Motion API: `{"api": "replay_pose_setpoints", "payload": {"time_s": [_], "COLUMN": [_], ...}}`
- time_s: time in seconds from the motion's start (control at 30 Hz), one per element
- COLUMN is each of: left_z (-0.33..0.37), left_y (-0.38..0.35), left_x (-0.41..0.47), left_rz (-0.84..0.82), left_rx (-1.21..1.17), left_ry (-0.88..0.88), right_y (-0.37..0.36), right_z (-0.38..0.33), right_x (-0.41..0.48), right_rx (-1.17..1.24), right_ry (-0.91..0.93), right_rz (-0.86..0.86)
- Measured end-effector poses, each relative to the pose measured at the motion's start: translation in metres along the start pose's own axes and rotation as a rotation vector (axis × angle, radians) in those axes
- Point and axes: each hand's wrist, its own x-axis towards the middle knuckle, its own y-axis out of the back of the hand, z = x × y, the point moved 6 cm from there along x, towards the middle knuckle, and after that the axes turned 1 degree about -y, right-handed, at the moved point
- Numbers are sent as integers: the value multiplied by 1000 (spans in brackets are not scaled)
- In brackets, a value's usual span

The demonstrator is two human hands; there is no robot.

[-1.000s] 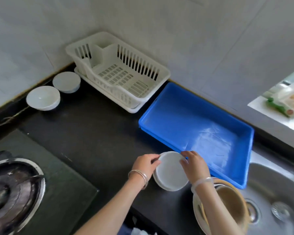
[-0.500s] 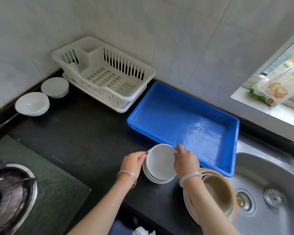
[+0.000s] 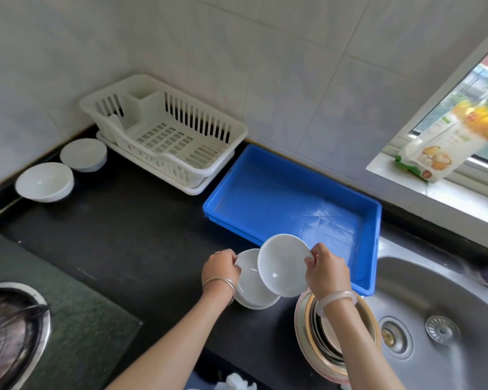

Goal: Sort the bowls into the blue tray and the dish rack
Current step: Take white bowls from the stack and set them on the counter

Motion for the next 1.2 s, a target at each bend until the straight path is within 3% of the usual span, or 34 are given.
{"api": "replay_pose_setpoints", "payload": {"time_s": [0.27,0.57,0.93,1.2], "left_z": [2,-41,-171,-237], "left_y": [17,86,154,171], "left_x": [6,19,27,50], "left_rz": [13,146,447,566], "left_rx": [-113,-390,-651,-733], "left_ry": [-3,129,434,610], "right_y": [13,27,-71,-149], "right_z": [-1,-63,-198,-271], "right_x": [2,23,45,67], "right_rx": [100,224,323,287], "right_ry": [-8,159,211,170], "right_rz": [-4,-49,-388,-474]}}
